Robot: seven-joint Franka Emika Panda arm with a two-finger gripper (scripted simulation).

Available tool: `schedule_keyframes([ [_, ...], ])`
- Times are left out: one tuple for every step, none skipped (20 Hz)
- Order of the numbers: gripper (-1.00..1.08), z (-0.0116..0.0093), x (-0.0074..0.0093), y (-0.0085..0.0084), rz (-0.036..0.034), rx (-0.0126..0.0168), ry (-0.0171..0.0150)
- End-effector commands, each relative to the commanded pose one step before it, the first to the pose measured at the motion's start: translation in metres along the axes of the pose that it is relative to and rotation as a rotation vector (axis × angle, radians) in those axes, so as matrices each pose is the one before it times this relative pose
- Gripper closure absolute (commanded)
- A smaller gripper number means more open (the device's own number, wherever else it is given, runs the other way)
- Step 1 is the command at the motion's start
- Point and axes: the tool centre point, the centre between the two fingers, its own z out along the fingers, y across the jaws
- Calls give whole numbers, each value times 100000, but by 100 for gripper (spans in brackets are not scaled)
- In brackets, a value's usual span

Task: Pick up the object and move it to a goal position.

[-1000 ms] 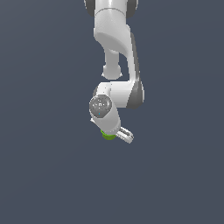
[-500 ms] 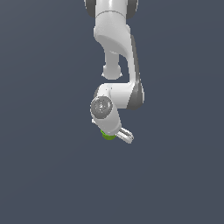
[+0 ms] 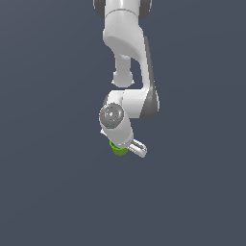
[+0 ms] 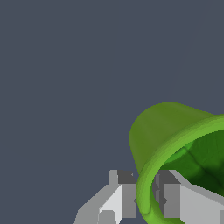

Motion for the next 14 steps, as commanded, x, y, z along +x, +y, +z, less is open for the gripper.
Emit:
schedule_keyframes([
  [108,-1233,42,-474,-81,1245,1980],
  [108,-596,8,-227,5,610,975],
  [108,-673,9,-256,6,688,1101],
  [108,-751,9,-284,7,768,1227],
  [108,-826,10,-313,7,844,1350],
  [108,-900,10,-340,8,920,1472],
  [108,-975,10,-367,9,996,1594],
  [108,-1047,10,-394,10,1070,1712],
  [108,-1119,10,-420,11,1143,1830],
  [108,-1190,10,-446,12,1215,1945],
  [108,-1260,10,-471,12,1286,2059],
  [108,-1328,9,-496,13,1356,2171],
  [108,-1395,9,-520,14,1424,2281],
  [108,-1452,8,-540,15,1481,2374],
])
